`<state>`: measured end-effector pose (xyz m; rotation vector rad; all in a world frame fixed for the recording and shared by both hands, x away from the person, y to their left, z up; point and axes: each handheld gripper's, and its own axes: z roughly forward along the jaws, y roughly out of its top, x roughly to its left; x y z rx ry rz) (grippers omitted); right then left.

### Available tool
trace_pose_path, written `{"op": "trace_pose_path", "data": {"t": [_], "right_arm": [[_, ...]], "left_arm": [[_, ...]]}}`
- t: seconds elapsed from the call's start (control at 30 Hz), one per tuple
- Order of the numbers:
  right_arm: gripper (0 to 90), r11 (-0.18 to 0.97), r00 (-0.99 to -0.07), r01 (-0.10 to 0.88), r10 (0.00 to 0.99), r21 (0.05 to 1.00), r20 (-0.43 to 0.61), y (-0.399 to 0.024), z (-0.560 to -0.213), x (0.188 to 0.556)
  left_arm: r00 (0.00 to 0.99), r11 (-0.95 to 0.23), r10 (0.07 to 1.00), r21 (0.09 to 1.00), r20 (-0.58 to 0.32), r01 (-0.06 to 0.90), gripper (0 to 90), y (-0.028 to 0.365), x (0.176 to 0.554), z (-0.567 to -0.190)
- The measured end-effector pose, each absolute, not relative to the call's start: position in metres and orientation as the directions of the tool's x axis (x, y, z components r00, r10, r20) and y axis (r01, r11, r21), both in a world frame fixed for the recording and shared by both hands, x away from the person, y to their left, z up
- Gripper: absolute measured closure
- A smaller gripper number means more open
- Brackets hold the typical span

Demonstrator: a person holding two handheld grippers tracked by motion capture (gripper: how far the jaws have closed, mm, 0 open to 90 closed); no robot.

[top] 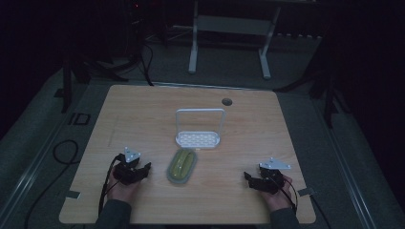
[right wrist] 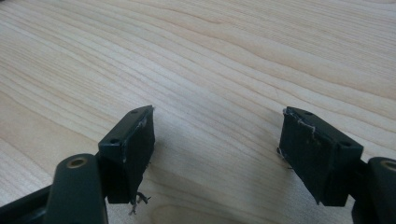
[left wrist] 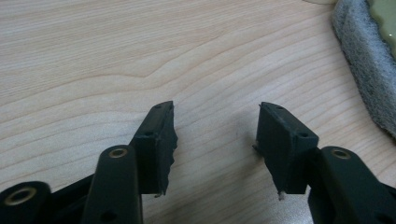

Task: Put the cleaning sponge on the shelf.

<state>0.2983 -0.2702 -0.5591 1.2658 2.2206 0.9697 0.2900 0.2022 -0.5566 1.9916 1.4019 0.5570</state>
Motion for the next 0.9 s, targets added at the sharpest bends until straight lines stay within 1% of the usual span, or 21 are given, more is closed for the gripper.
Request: {"op": "trace_pose_path", "data": {"t": [0.17,0.2,0.37,0.47,0.77,0.9], "right_arm": [[26.0,0.348,-0.507,0.580,0.862,0.736,-0.008,-0.270,-0.559,0.298],[26.0,0.349,-0.507,0.580,0.862,0.736,-0.008,-0.270,-0.559,0.298],[26.0,0.348,-0.507,0.580,0.862,0.736,-0.008,-0.270,-0.559,0.298],[26.0,0.349,-0.508,0.580,0.862,0.736,-0.008,-0.270,-0.559,0.298],[26.0,0.349,-0.507,0.580,0.862,0.736,-0.008,-0.270,-0.559,0.298],[26.0,0.349,-0.507,0.580,0.862,0.736,-0.009,-0.270,-0.559,0.298]], "left_arm": [[0.351,-0.214,0.935,0.710,-0.050,0.671,50.0,0.205,0.288,-0.553],[0.348,-0.206,0.936,0.712,-0.058,0.671,52.9,0.206,0.287,-0.552],[0.367,-0.192,0.925,0.718,-0.095,0.669,58.2,0.204,0.283,-0.544],[0.394,-0.208,0.914,0.722,-0.097,0.659,61.0,0.199,0.280,-0.538],[0.472,-0.247,0.877,0.754,-0.094,0.609,78.0,0.186,0.275,-0.514],[0.495,-0.243,0.862,0.767,-0.111,0.594,85.6,0.184,0.276,-0.505]]}}
